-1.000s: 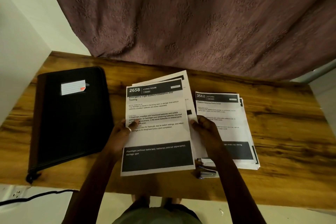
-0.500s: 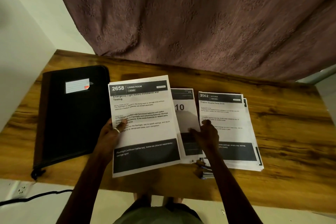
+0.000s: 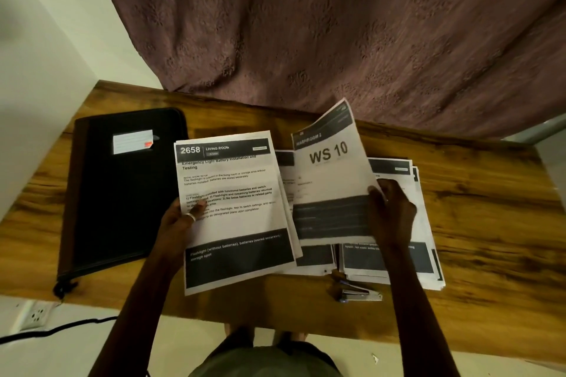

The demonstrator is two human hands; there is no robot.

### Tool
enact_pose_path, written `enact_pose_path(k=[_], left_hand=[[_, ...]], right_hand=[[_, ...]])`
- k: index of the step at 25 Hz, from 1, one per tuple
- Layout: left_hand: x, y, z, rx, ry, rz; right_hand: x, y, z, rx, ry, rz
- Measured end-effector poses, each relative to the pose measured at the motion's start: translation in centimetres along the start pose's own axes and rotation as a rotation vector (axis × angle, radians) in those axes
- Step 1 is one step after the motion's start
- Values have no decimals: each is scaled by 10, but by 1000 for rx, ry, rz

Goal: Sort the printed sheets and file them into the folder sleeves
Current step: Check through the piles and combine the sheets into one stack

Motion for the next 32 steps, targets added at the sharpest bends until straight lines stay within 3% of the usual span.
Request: enact_pose_path(k=[3,7,11,15,20,25,27,30,32], left_hand=[[-3,7,5,3,10,-43],[-10,11,8,3,68,-77],[-13,10,3,-34,186,-50],[-25,7,2,-22,238,-20],[-32,4,1,65,95,-20],[-39,5,4,-25,348,-6],[-41,5,6,-39,404,-50],[-35,5,3,-77,374,-87],[-29,3,-3,-114,322,-100]], right_hand=[[31,14,-4,-139,92,-153],[12,10,-24,-374,398,-127],[2,0,-28,-431,461,-181],[-33,-12,-7,-321,430,142],[-88,-55,22,-276,337,422],[-114,-74,25,-198,349,612],[-110,-69,19,-150,276,563],[-90,-57,-2,-140,66,300],[-85,-55,-14,-194,5,303]])
Point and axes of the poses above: each hand's wrist, its own y-axis towards the middle knuckle, its own x-axis out of the back of the hand, z = x × y, the point moved 5 cm from there along y, towards the middle knuckle, and after that the axes turned 9 degrees about x, right-handed, at the moved point
